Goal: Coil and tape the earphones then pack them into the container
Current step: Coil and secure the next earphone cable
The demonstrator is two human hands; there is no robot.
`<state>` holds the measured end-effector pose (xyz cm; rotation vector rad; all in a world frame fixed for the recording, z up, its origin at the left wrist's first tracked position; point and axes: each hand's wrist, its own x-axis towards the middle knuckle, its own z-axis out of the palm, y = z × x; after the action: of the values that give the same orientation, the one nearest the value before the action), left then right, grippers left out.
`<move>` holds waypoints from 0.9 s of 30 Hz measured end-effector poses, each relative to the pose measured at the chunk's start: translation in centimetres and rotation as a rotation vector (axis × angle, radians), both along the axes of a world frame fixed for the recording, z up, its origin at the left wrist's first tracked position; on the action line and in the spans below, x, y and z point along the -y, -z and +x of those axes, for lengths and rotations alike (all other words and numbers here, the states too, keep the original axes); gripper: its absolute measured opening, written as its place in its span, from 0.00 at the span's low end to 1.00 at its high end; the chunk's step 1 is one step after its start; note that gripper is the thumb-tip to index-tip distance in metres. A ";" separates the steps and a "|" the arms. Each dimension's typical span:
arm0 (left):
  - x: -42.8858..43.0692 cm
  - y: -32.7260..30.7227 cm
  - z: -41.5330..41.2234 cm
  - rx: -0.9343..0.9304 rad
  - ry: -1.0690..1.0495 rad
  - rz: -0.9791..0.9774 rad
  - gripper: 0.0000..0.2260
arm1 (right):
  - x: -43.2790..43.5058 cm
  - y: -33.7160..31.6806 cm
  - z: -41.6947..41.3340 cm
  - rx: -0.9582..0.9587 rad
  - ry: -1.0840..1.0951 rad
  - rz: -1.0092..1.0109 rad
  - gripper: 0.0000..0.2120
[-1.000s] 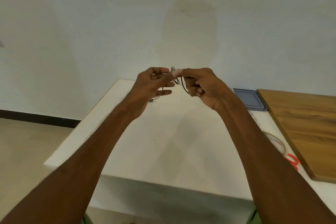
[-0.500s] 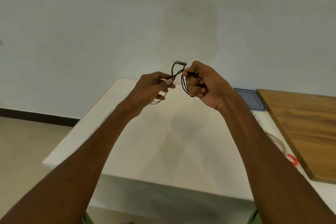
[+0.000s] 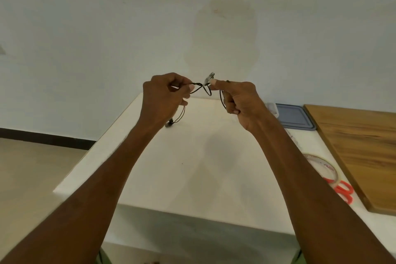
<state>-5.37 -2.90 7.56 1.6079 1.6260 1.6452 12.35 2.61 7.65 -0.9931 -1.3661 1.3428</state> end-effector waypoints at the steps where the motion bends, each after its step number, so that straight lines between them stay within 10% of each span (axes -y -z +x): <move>1: 0.0 0.1 0.2 -0.012 0.003 -0.002 0.05 | 0.0 0.0 -0.2 0.001 -0.002 0.003 0.17; 19: -0.4 0.8 0.1 0.289 0.178 -0.275 0.03 | 0.3 1.0 -1.5 -0.071 0.021 -0.105 0.17; 27: -0.5 0.0 -0.1 1.052 0.308 -0.339 0.08 | 0.2 0.3 -0.3 -0.177 -0.303 -0.271 0.13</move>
<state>-5.46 -2.37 7.61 0.5654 0.9489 1.5095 12.10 2.43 7.33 -0.8393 -1.2557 1.8363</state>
